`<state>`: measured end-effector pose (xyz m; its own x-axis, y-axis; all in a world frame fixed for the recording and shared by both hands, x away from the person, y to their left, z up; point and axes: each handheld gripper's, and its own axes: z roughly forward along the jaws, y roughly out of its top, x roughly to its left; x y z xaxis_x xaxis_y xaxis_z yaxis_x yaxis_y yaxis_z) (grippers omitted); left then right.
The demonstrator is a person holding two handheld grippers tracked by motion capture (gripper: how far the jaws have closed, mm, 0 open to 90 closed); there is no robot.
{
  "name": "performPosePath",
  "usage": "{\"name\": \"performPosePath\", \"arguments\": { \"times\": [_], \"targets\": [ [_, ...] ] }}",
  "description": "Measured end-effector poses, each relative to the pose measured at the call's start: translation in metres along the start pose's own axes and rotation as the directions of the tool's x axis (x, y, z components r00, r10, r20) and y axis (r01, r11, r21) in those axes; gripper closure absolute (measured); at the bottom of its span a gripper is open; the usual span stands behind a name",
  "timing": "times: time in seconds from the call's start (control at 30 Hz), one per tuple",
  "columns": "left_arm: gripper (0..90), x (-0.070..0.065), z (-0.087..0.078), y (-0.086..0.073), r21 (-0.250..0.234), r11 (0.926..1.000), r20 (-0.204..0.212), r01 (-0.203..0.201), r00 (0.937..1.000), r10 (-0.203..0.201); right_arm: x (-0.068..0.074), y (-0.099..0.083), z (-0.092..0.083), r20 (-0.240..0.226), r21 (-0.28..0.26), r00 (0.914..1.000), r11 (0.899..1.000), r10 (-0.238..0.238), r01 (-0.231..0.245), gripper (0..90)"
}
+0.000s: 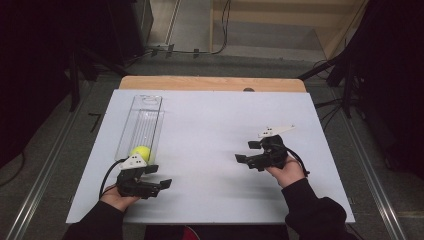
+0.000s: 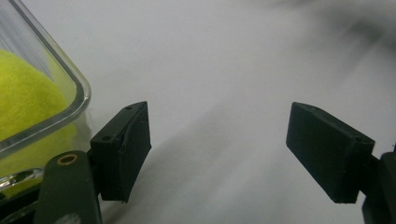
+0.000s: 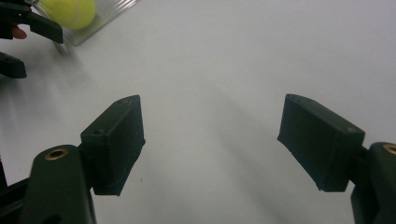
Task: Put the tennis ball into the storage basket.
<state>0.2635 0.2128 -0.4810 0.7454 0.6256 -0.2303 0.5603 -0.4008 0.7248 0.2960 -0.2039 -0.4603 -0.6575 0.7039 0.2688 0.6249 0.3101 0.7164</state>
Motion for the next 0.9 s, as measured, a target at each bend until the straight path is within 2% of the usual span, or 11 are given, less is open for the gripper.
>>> {"name": "performPosePath", "arguments": {
  "times": [0.5,0.6,0.9],
  "targets": [
    [22.7,0.000,0.000,0.000,0.002,1.0000,-0.007,-0.002,1.0000,0.002,-0.011,-0.036,-0.025,0.048,-0.002,0.9979,0.999,0.043,-0.043,20.3],
    [22.7,-0.001,0.000,0.000,-0.001,1.0000,-0.007,-0.003,1.0000,0.003,-0.014,-0.044,-0.030,0.078,-0.003,0.9959,0.999,0.046,-0.046,20.3],
    [22.7,0.000,0.000,0.000,0.002,1.0000,-0.006,-0.004,1.0000,0.004,-0.019,-0.065,-0.041,0.088,0.001,0.9926,0.996,0.083,-0.084,20.3]
  ]
}}
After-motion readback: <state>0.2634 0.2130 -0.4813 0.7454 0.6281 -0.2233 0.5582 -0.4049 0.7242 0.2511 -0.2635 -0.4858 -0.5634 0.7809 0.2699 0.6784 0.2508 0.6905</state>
